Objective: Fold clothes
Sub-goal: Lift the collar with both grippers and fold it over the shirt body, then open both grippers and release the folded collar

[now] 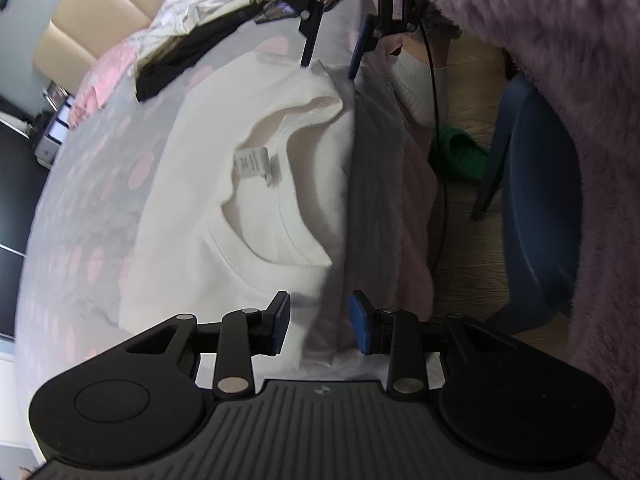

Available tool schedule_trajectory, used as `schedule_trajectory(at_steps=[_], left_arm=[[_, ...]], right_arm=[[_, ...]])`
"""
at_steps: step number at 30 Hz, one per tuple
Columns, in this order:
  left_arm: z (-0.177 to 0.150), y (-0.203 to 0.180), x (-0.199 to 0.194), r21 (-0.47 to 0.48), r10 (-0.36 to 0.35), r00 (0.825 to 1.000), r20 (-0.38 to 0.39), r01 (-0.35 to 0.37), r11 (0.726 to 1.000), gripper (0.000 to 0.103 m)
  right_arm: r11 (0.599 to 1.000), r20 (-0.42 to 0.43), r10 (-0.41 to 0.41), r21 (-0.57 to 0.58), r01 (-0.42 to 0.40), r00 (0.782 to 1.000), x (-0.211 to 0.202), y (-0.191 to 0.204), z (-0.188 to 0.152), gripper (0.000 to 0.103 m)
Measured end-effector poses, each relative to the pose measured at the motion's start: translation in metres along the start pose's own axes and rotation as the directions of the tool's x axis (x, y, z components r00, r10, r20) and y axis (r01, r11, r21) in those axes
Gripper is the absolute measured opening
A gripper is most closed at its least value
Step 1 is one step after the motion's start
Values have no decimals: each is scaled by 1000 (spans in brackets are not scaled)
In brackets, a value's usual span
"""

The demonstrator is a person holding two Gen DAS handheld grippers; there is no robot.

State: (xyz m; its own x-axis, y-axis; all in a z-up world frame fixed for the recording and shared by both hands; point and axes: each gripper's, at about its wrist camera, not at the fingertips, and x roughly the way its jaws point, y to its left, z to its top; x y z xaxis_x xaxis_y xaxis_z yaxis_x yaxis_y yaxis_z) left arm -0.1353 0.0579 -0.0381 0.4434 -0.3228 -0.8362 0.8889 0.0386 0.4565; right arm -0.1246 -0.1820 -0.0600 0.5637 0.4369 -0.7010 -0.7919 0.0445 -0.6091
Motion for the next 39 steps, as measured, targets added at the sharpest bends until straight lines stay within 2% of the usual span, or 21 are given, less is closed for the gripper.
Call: schedule_trajectory(at_steps=[3, 7, 8, 9, 12, 16, 19, 25, 31, 32, 34, 39], left_arm=[[5, 1, 7, -1, 29, 999, 18, -29, 1000, 31], [4, 0, 17, 27, 47, 999, -21, -47, 999, 29], [4, 3, 17, 9, 46, 999, -18, -46, 999, 19], [3, 6, 16, -10, 44, 999, -15, -44, 999, 15], [2, 15, 9, -67, 39, 999, -1, -39, 997, 7], [-1, 25, -6, -137, 12, 999, 32, -8, 991, 5], [-2, 25, -4, -135, -11, 1000, 11, 13, 991, 5], [-4, 20, 11, -112, -62, 997, -49, 57, 992, 5], [-4, 20, 18, -119, -94, 994, -53, 87, 989, 7], [-4, 19, 17, -117, -104, 993, -51, 98, 988, 9], [-4, 15, 12, -109, -115, 993, -37, 110, 988, 13], [-4, 19, -6, -165, -133, 990, 43, 138, 977, 14]], right_arm=[[999, -2, -7, -31, 7, 1000, 8, 1, 2, 36], [993, -25, -11, -114, 8, 1000, 17, 10, -1, 35], [995, -22, -8, -104, 6, 1000, 16, 8, -1, 25], [996, -21, -10, -85, 8, 1000, 15, 6, 0, 19], [999, -14, -22, -26, 21, 1000, 9, -4, 1, 12], [991, 38, 19, 135, -23, 999, -12, -25, 2, 11], [977, 55, 75, 198, -84, 996, -16, -30, 0, 11], [975, -6, 149, 169, -146, 989, 9, -20, -4, 11], [969, -29, 174, 181, -166, 984, 13, -16, -4, 14], [968, -27, 179, 184, -171, 983, 11, -16, -3, 18], [963, -15, 196, 192, -190, 980, 5, -14, -4, 18], [963, 25, 193, 188, -195, 981, -9, -9, 1, 26]])
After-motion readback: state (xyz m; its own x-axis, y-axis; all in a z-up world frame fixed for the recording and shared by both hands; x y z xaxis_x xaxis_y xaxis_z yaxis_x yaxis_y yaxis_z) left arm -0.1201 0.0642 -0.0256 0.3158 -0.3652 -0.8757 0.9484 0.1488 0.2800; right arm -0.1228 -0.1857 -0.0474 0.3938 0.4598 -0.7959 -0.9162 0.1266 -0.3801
